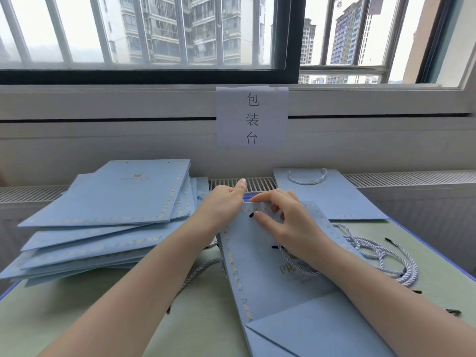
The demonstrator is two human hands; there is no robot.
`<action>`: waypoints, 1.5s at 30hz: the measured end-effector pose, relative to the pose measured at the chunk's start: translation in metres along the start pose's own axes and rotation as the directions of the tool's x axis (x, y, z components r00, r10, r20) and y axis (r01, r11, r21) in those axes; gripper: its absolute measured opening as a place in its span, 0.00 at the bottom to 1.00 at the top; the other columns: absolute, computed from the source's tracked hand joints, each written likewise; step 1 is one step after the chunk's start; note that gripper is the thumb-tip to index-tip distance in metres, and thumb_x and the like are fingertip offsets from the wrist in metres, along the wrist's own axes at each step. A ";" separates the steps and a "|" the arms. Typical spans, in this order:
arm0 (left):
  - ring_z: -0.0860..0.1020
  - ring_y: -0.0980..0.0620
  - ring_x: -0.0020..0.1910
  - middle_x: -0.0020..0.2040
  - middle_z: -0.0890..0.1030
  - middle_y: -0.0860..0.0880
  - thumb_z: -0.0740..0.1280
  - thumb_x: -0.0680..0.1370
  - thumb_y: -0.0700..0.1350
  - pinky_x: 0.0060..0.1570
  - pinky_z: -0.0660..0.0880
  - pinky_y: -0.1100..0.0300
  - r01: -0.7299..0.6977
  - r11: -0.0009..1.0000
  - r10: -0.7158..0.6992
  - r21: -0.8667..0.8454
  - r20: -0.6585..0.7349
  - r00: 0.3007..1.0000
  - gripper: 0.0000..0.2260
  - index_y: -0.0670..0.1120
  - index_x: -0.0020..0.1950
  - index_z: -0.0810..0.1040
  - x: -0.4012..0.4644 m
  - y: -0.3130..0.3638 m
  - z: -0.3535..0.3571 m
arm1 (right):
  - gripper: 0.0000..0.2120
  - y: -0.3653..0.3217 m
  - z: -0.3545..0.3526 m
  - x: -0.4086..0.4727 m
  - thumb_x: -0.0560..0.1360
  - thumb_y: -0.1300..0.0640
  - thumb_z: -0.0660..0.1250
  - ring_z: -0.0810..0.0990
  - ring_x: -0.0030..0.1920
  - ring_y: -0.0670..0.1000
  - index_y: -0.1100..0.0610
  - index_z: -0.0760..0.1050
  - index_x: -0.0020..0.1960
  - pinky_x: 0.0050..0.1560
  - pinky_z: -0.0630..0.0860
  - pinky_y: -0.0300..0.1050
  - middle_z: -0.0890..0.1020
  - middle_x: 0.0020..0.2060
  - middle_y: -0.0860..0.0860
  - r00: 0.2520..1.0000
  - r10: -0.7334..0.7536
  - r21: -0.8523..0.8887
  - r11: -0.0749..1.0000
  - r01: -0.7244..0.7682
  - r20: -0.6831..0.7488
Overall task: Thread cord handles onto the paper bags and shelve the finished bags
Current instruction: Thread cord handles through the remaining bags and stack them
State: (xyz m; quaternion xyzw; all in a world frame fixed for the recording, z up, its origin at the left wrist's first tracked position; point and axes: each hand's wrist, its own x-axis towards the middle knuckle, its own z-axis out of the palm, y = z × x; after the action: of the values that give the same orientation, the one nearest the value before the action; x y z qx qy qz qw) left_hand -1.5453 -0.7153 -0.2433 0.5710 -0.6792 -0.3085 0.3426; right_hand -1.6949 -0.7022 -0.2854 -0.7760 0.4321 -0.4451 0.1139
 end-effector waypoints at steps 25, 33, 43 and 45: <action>0.65 0.51 0.29 0.30 0.66 0.44 0.52 0.83 0.51 0.31 0.61 0.60 -0.132 0.991 0.132 0.018 -0.074 0.988 0.19 0.42 0.37 0.69 -0.007 0.006 0.001 | 0.08 -0.008 -0.006 0.000 0.74 0.55 0.69 0.68 0.43 0.37 0.46 0.73 0.51 0.44 0.64 0.26 0.70 0.40 0.37 0.997 0.070 0.080 0.994 -0.071 0.015; 0.60 0.54 0.27 0.27 0.62 0.50 0.55 0.83 0.48 0.27 0.56 0.61 -0.166 0.969 0.180 0.183 -0.065 0.982 0.21 0.46 0.30 0.60 -0.007 0.005 0.001 | 0.02 -0.004 -0.011 0.005 0.76 0.56 0.66 0.73 0.40 0.41 0.50 0.75 0.48 0.43 0.67 0.29 0.74 0.45 0.45 0.997 0.080 0.096 0.992 -0.080 0.000; 0.68 0.48 0.38 0.38 0.71 0.43 0.60 0.81 0.46 0.34 0.62 0.58 -0.102 0.919 0.111 0.381 -0.001 0.994 0.11 0.42 0.41 0.71 -0.004 -0.003 0.002 | 0.11 -0.019 -0.046 0.007 0.71 0.43 0.69 0.72 0.35 0.43 0.50 0.72 0.40 0.40 0.70 0.39 0.75 0.36 0.43 0.765 0.381 -0.391 0.902 -0.184 0.520; 0.67 0.48 0.37 0.38 0.70 0.42 0.61 0.81 0.46 0.31 0.61 0.59 -0.089 0.897 0.083 0.432 0.032 0.996 0.11 0.42 0.40 0.70 -0.001 -0.006 0.004 | 0.09 -0.020 -0.044 0.001 0.74 0.47 0.67 0.73 0.38 0.43 0.47 0.70 0.38 0.41 0.70 0.38 0.74 0.36 0.43 0.770 0.367 -0.458 0.882 -0.111 0.521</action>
State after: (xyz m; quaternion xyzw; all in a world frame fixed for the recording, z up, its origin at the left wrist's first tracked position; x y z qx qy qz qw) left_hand -1.5450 -0.7148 -0.2504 0.6002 -0.7577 -0.1380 0.2161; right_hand -1.7182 -0.6818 -0.2480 -0.8190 0.5533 -0.0626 0.1387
